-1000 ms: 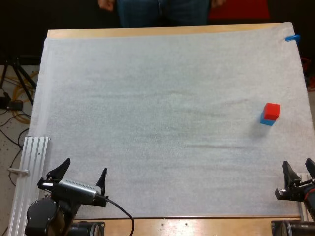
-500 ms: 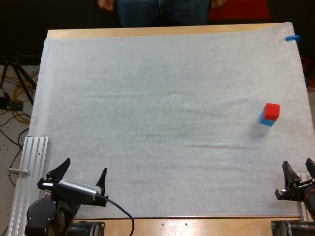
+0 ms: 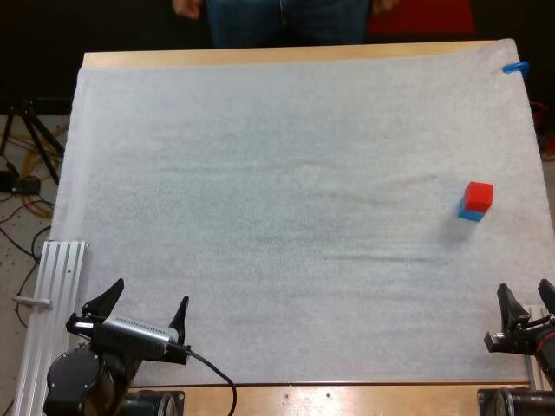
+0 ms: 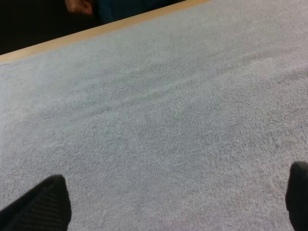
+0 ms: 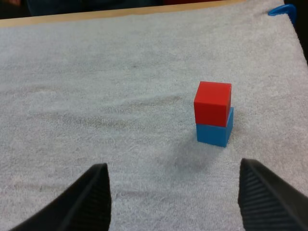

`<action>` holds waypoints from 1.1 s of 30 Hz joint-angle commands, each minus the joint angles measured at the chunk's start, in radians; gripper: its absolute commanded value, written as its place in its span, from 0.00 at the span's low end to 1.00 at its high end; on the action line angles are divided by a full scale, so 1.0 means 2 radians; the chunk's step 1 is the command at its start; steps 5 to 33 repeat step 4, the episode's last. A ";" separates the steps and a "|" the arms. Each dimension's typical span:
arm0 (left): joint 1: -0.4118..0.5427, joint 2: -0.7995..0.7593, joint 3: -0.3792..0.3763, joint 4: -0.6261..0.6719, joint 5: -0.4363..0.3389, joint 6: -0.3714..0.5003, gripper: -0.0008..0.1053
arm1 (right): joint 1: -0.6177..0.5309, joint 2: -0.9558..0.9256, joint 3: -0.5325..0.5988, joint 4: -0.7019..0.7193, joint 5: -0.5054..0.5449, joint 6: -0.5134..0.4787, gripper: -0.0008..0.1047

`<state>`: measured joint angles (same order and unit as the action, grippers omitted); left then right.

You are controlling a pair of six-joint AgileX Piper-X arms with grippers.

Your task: Stack red cube on blue cube

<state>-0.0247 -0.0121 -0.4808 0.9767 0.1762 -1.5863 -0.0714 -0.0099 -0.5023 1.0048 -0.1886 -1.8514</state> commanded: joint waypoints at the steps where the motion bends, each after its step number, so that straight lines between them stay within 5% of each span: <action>1: 0.001 -0.070 -0.002 -0.009 -0.004 -0.005 0.83 | -0.002 -0.021 -0.002 -0.007 -0.004 -0.004 0.54; 33: 0.001 -0.070 -0.002 -0.009 -0.004 -0.005 0.83 | -0.002 -0.021 -0.002 -0.007 -0.004 -0.004 0.54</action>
